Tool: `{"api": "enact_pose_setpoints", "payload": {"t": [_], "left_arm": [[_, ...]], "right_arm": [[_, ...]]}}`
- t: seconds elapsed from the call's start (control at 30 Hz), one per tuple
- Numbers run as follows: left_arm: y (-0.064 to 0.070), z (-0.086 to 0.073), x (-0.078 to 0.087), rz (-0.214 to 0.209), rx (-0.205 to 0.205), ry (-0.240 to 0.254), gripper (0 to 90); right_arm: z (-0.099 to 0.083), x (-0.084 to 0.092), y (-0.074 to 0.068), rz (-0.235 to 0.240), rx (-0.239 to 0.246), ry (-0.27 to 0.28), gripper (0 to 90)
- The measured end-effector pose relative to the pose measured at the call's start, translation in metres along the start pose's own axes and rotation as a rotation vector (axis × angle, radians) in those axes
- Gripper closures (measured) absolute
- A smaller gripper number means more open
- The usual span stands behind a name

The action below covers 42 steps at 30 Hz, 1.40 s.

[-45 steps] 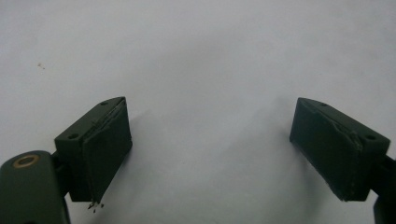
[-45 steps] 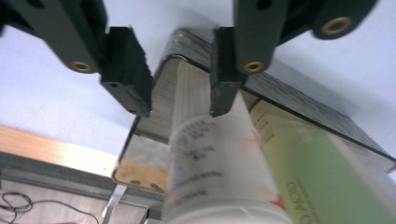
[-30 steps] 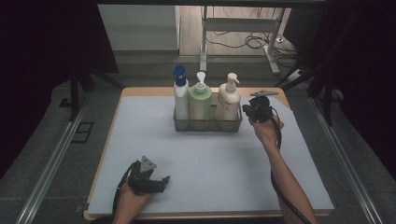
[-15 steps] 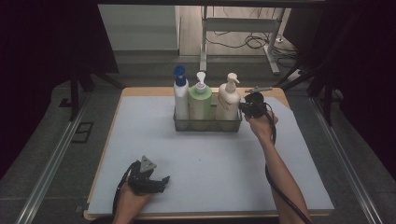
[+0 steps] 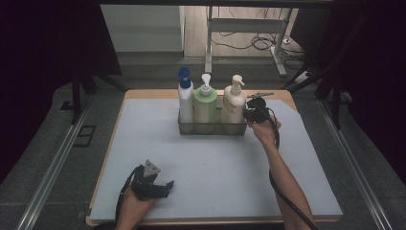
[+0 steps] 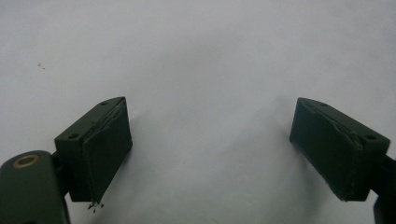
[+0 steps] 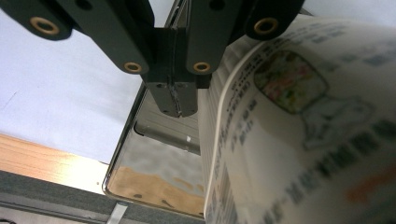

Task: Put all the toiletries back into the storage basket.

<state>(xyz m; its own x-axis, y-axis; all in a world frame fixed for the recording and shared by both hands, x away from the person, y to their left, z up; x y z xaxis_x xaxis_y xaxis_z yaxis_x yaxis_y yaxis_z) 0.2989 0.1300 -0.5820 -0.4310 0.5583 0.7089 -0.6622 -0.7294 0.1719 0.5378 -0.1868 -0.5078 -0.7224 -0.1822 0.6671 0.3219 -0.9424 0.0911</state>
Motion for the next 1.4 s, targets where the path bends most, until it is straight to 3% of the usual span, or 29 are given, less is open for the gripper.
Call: {"api": "enact_pose_setpoints", "payload": {"t": [1.4], "left_arm": [[0.000,0.000,0.000,0.002,-0.001,-0.001,12.2]], "right_arm": [[-0.005,-0.005,-0.037,0.090,0.015,-0.006,89.7]]}}
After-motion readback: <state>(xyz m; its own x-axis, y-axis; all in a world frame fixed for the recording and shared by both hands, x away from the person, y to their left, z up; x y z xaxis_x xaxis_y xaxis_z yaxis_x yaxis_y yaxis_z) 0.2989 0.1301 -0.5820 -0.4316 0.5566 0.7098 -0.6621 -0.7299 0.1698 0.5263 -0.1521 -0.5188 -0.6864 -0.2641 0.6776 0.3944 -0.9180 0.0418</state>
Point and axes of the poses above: each handheld gripper's, and its own axes: x roughly backward along the jaws, z roughly out of its top, y roughly to its right, the point moved 8 cm from there along -x, roughly forward along the jaws, and after that the axes turned 11 degrees about -z, right-handed, at the moved point
